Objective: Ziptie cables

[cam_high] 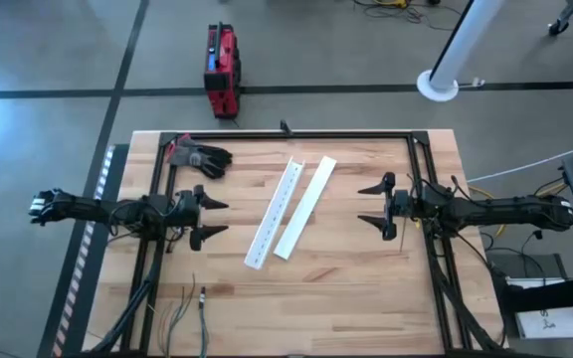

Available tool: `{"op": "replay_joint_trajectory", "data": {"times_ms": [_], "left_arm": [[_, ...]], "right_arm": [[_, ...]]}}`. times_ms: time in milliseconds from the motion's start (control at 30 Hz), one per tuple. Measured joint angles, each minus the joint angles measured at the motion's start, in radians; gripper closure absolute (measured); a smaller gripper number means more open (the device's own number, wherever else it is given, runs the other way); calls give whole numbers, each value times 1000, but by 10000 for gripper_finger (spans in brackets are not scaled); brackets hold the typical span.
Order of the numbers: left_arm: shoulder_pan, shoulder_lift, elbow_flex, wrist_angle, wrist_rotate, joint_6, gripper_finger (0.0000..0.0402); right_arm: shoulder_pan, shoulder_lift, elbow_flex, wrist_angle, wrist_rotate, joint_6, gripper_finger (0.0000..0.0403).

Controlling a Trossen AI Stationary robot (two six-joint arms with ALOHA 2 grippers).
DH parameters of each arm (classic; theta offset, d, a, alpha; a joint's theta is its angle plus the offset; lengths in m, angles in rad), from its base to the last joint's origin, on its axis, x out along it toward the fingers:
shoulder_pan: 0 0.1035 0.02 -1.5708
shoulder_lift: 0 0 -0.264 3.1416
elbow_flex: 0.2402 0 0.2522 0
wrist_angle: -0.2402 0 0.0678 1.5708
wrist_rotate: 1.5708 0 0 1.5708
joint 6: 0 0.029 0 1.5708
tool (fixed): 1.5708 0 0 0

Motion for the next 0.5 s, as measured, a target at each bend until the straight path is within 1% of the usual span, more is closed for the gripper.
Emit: {"op": "replay_joint_trajectory", "data": {"times_ms": [367, 433, 500], "left_arm": [[0, 0, 0, 0, 0, 0, 89], [0, 0, 0, 0, 0, 0, 90], [0, 0, 0, 0, 0, 0, 89]], "right_arm": [[0, 0, 0, 2, 0, 13, 68], [0, 0, 0, 7, -1, 60, 69], [0, 0, 0, 11, -3, 177, 68]]}}
